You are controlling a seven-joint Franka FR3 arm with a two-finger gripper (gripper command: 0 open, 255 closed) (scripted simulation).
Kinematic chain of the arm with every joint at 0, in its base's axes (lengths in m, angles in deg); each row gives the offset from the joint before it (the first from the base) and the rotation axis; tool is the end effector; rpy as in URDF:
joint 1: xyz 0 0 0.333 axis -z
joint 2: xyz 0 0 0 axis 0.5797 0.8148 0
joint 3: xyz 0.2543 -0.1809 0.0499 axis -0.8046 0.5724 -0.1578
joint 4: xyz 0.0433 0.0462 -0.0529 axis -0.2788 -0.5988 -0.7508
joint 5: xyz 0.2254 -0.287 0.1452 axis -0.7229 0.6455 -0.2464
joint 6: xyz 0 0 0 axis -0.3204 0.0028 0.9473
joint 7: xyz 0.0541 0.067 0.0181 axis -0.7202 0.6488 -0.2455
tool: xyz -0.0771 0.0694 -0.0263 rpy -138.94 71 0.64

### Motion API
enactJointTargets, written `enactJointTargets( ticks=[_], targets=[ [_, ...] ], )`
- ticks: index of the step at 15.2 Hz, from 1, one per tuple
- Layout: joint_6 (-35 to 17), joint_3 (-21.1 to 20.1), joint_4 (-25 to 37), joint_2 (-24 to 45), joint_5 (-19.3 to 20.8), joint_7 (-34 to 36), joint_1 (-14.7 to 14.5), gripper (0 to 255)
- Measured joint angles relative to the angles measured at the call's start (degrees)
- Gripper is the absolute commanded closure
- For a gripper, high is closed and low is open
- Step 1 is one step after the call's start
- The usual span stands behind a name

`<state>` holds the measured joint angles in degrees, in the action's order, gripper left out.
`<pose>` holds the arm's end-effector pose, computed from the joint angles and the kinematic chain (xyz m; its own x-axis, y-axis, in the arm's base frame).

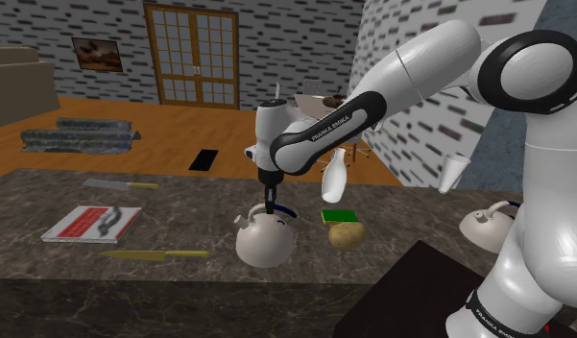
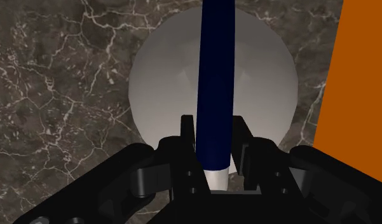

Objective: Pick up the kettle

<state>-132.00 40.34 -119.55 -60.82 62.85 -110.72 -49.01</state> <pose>0.5730 0.2310 0.3051 0.6303 0.7761 -0.0220 0.7741 -0.6261 0.0933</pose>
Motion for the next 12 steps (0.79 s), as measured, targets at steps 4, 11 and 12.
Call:
enactJointTargets(
  ticks=[4, 11, 12],
  targets=[
    [0.9, -0.1, 0.3, -0.5, -0.2, -0.2, 0.1, 255],
    [5.0, -0.5, 1.5, -3.4, -1.3, -1.1, 0.2, 255],
    [5.6, -0.5, 1.8, -3.9, -1.4, -1.3, 0.3, 255]
  ],
)
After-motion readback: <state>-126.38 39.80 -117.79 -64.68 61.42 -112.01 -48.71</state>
